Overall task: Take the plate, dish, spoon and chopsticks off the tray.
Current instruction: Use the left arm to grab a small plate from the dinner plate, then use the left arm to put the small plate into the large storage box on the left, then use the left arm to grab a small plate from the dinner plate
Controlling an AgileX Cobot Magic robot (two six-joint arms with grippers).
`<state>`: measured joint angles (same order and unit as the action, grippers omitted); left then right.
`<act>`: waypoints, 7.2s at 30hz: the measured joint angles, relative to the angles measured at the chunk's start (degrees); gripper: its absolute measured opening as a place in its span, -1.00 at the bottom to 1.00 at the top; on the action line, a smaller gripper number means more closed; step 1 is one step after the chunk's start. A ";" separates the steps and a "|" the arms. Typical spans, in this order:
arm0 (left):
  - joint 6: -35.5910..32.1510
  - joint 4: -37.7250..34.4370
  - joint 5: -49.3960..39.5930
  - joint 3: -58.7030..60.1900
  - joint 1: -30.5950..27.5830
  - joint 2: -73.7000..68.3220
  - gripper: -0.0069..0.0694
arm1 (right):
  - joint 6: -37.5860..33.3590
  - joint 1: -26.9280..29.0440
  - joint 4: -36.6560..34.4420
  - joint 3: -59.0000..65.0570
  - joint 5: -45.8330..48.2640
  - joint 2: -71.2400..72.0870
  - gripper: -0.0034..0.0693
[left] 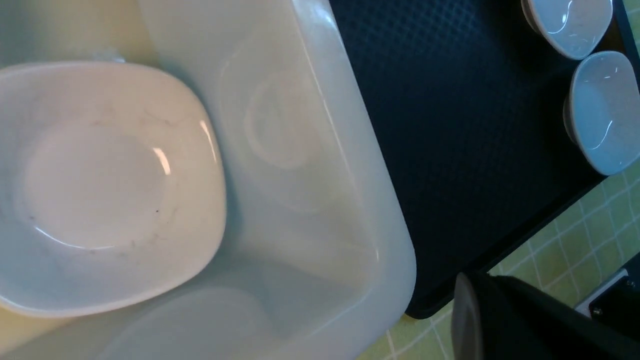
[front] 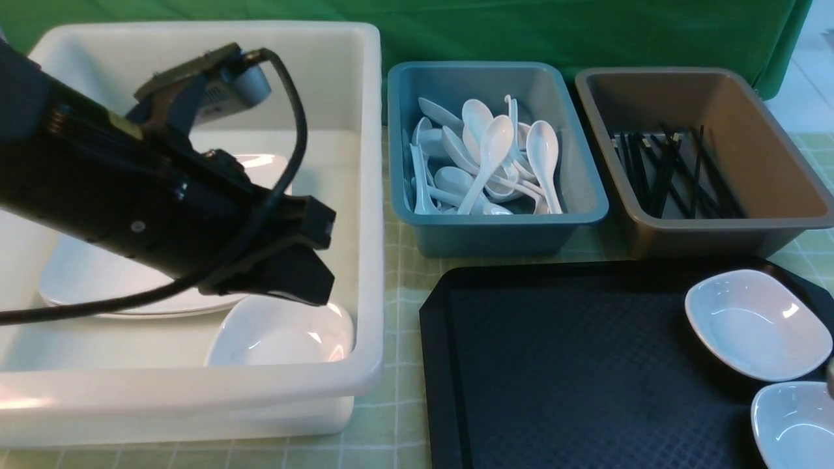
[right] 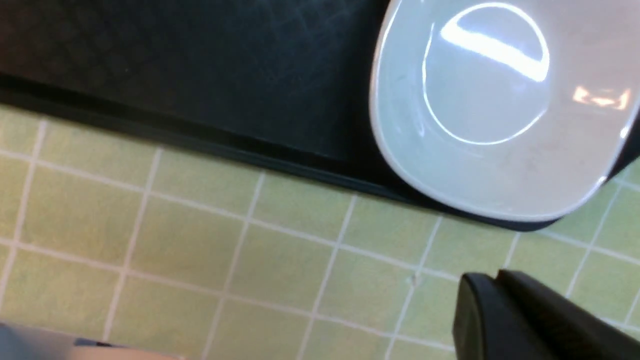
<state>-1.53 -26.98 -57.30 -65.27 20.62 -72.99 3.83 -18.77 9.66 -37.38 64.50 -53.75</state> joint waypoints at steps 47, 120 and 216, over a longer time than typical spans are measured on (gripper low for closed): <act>17.56 2.41 -5.79 -57.77 36.68 -58.96 -0.23 | 2.07 0.00 8.88 -0.11 -1.39 53.96 -0.88; 3.25 4.66 -11.80 -28.87 -19.82 -16.18 -0.80 | 2.77 0.00 8.94 -0.11 -5.78 53.96 -0.71; 25.31 -8.23 10.60 -61.79 27.43 -69.46 0.09 | 5.45 0.00 8.76 -0.11 -8.93 53.96 -0.52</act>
<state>23.78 -35.21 -46.70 -127.06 48.05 -142.45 9.29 -18.77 18.41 -37.49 55.57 0.21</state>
